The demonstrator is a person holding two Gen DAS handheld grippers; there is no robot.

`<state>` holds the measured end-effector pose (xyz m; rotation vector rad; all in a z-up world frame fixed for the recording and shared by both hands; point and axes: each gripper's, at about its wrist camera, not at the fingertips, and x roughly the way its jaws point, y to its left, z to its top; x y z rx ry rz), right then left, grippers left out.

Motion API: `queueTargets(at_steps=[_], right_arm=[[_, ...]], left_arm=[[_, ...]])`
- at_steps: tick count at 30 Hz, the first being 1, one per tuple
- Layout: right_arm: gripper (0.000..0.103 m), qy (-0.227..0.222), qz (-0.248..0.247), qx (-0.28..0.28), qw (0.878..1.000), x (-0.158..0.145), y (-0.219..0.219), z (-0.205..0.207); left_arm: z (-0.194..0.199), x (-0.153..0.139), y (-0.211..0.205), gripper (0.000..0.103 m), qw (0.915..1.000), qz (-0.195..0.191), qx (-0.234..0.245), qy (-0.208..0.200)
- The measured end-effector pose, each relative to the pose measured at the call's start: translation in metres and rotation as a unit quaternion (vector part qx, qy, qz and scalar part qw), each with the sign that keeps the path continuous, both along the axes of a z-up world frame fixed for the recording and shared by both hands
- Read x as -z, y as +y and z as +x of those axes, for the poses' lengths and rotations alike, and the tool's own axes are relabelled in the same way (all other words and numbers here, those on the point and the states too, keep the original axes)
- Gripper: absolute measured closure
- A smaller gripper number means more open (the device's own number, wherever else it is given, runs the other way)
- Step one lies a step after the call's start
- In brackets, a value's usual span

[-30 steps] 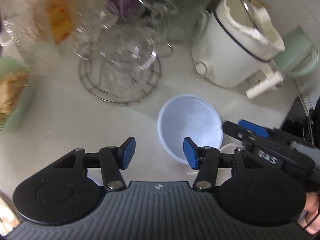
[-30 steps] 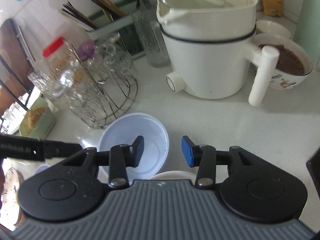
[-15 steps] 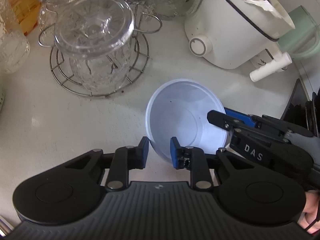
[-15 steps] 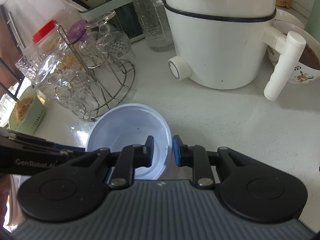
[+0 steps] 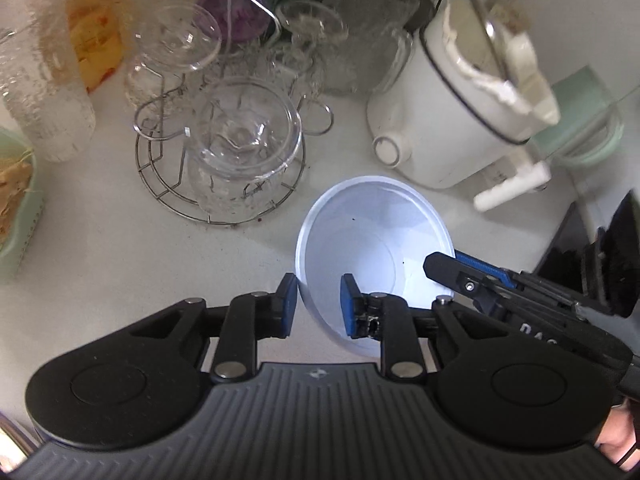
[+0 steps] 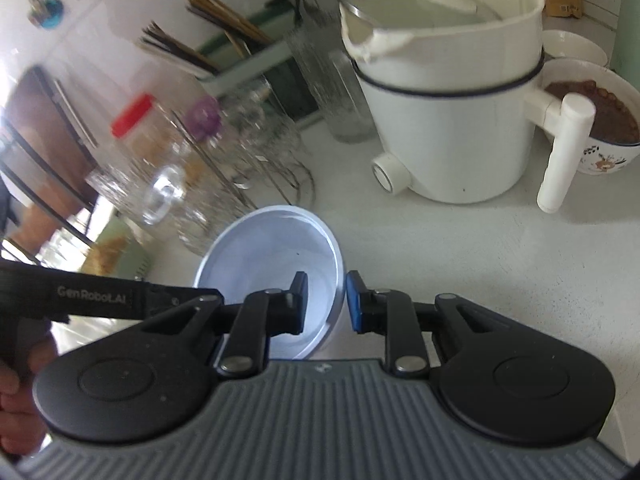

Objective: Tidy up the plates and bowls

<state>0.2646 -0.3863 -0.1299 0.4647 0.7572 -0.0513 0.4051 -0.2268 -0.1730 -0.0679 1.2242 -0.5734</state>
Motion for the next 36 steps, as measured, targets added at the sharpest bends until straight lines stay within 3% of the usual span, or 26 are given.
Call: queueTargets(at_steps=[16,31,36], right_arm=[[0.078,-0.048,0.018,-0.017,0.999,-0.030,0.026,-0.052],[0.077,-0.060,0.037,-0.076,0.995,-0.032,0.055,-0.084],[0.077,-0.057,0.030,-0.095,0.993,-0.034,0.070,-0.085]], left_arm=[[-0.059,-0.047,0.023,0.076,0.9970,0.009,-0.033,-0.069],[-0.121,-0.047,0.064,0.076,0.9919,0.039,-0.102,-0.066],[-0.137,-0.043,0.084,0.076,0.9905,0.026,-0.123,-0.056]])
